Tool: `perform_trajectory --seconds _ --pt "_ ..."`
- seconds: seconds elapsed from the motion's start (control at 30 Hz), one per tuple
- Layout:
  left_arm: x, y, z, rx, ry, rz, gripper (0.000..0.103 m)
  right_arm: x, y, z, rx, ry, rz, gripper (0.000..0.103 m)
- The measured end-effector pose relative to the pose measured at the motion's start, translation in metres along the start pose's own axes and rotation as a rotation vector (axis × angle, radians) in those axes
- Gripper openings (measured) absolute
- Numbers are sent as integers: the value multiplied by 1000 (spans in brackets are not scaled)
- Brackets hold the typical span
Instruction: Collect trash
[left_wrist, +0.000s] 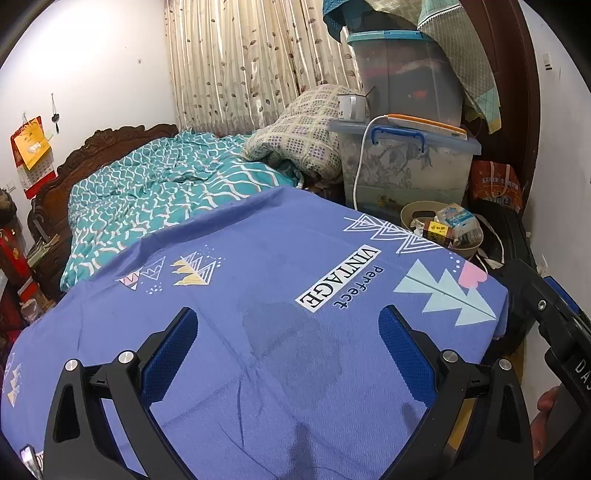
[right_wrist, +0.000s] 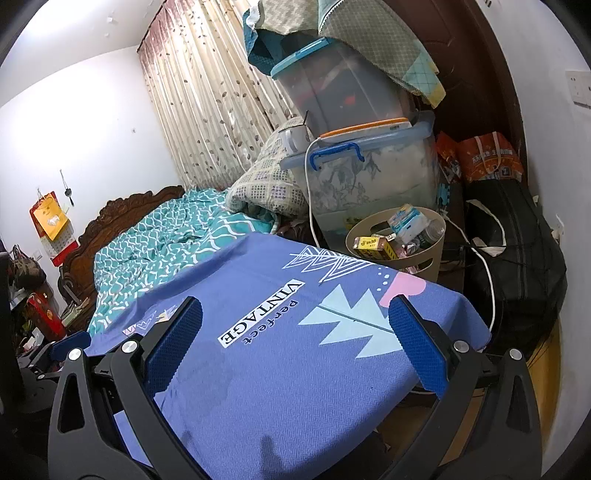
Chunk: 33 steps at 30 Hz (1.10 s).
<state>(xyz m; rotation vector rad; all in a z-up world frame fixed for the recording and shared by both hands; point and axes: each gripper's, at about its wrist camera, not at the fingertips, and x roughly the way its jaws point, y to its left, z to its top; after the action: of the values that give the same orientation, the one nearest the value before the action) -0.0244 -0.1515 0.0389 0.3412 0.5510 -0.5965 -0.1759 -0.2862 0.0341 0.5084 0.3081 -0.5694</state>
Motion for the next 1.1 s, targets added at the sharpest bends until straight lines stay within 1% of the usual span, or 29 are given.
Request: perform_trajectory --seconds 0.6,1.1 --pt "3 -3 -3 10 11 -1 95 1 -1 1 2 3 1 100" --pt "5 -4 -8 22 27 -5 95 3 2 -8 2 12 7 100"
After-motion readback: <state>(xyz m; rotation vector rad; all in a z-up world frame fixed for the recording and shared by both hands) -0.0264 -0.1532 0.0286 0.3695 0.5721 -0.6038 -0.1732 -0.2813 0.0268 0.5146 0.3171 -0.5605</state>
